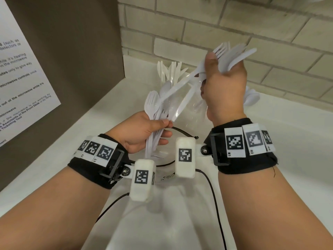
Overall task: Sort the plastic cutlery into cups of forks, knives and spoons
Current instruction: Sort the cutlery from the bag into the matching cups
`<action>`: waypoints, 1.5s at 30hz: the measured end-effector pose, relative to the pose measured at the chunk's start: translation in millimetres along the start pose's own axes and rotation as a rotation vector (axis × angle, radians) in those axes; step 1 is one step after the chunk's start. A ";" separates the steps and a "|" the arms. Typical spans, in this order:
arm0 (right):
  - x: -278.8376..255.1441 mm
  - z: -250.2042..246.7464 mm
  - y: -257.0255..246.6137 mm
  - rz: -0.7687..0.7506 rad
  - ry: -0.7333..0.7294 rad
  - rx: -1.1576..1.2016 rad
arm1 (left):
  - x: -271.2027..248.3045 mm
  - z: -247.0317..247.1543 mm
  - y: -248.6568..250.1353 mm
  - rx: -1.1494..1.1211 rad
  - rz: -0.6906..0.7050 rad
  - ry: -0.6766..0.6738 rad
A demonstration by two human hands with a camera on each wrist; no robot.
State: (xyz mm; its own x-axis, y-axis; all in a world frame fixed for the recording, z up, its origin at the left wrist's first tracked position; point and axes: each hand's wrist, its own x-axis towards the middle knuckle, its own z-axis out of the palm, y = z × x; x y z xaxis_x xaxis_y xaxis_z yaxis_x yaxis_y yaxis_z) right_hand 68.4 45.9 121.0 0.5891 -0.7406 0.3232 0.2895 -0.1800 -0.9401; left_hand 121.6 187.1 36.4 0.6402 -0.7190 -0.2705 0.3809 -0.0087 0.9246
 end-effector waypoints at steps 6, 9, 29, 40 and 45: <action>-6.7 1.9 -4.3 -0.093 -0.180 0.022 | 3.0 2.4 2.6 -0.061 0.009 0.007; -11.7 4.4 0.8 -0.115 -0.217 -0.082 | 3.8 3.6 2.5 -0.087 0.027 -0.005; -24.5 11.5 28.0 0.020 -0.481 -0.366 | -0.5 7.5 0.7 0.186 0.158 -0.070; -22.4 11.0 24.4 -0.025 -0.163 -0.239 | 3.6 8.2 4.3 -0.117 0.118 0.076; -19.0 3.2 20.5 0.084 -0.228 -0.168 | 6.1 5.1 1.7 -0.180 0.098 0.070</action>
State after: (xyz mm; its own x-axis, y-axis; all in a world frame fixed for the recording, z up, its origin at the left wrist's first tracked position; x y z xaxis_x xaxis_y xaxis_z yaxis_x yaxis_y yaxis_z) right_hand 65.6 58.3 96.0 0.7657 -0.5962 0.2412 0.1145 -0.2427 -0.9633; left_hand 122.8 179.2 37.7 0.7221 -0.6605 -0.2055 0.4237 0.1875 0.8862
